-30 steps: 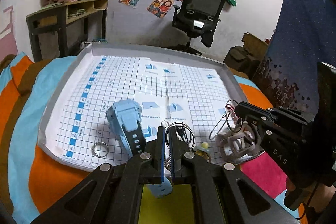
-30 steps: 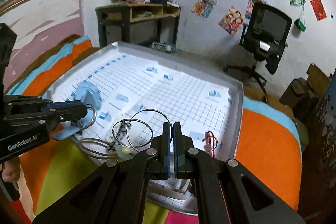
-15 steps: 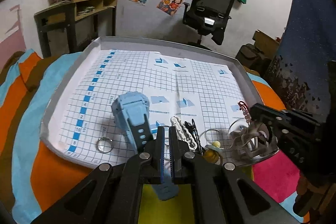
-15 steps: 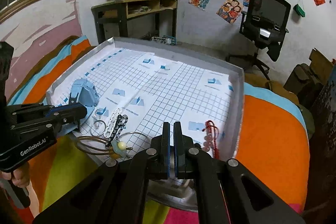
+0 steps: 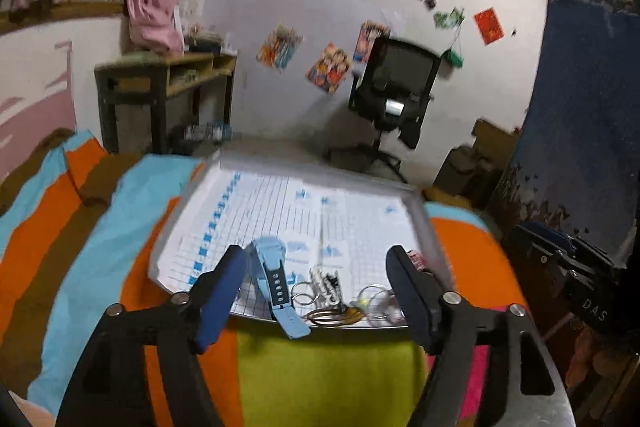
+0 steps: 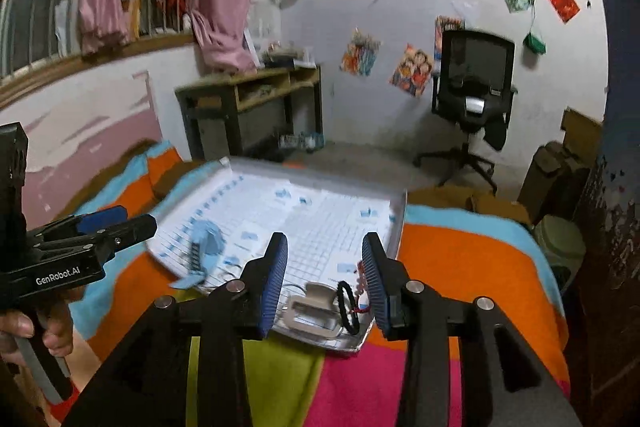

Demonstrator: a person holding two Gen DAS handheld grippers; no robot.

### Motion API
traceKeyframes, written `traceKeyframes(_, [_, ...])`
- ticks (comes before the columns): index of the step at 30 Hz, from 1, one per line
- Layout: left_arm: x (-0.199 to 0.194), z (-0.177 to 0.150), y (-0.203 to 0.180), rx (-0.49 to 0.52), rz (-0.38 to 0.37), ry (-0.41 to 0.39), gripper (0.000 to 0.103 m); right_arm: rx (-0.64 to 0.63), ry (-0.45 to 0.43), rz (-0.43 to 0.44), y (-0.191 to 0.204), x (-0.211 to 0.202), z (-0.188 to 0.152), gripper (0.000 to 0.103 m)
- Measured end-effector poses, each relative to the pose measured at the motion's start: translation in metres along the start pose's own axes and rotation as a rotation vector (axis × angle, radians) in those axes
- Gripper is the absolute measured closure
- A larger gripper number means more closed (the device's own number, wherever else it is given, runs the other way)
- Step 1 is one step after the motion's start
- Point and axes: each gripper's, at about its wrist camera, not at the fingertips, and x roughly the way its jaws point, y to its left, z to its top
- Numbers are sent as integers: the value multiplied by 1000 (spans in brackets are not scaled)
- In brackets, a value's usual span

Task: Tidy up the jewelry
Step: 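Withdraw both open tools from the tray over the bedspread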

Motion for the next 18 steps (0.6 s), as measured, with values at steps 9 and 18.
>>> traceKeyframes(9, [-114, -7, -11, -6, 55, -219, 0, 26, -174, 47, 17, -102, 4, 26])
traceKeyframes(18, [-224, -49, -10, 32, 97, -334, 0, -12, -282, 99, 47, -205, -38, 1])
